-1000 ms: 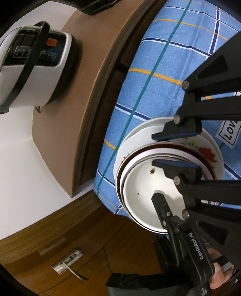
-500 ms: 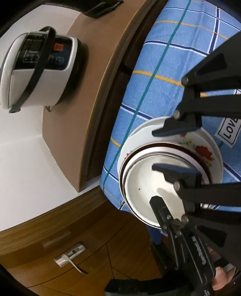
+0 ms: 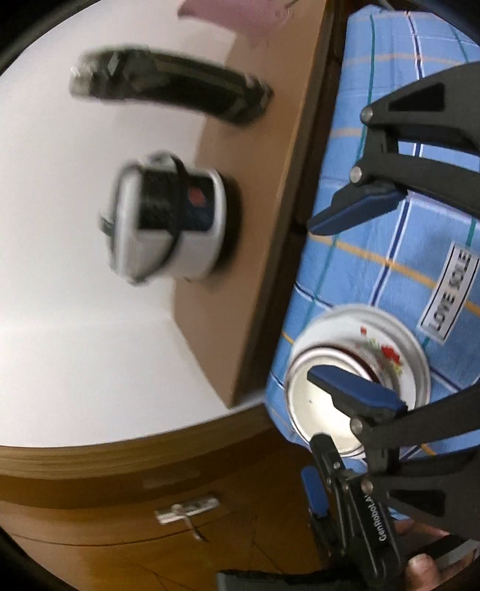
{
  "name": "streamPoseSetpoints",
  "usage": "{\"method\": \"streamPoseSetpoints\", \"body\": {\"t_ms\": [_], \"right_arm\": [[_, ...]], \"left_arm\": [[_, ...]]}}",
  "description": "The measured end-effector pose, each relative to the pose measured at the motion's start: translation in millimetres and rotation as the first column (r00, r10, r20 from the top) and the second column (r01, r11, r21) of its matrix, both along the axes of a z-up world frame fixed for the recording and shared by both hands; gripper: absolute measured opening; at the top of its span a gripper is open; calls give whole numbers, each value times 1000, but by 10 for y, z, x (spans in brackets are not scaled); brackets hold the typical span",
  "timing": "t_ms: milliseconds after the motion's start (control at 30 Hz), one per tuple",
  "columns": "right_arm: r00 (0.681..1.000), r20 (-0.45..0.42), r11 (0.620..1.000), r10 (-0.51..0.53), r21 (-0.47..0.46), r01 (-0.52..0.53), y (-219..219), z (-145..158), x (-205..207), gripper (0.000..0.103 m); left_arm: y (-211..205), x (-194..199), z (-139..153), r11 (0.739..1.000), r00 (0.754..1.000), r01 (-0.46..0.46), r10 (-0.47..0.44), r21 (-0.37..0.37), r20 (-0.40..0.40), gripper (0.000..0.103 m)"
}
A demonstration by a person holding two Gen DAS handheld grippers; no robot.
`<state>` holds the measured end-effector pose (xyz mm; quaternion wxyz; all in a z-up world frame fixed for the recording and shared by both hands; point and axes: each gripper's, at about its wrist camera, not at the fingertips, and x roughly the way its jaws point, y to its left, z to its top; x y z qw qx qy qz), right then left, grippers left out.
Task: Organize plates and bowls
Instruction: 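Open both grippers and pull them back from the stack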
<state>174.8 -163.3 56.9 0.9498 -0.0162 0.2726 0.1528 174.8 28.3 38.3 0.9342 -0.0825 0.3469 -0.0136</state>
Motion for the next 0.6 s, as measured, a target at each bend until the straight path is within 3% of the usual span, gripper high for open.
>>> {"method": "streamPoseSetpoints", "body": {"t_ms": [233, 600], "right_arm": [[998, 50, 1000, -22, 0, 22, -242, 123, -320, 81], [993, 99, 998, -58, 24, 56, -541, 255, -692, 88]], "left_arm": [[-270, -312, 217, 999, 995, 24, -28, 40, 95, 70], [-591, -573, 367, 997, 988, 54, -62, 63, 140, 71]]}}
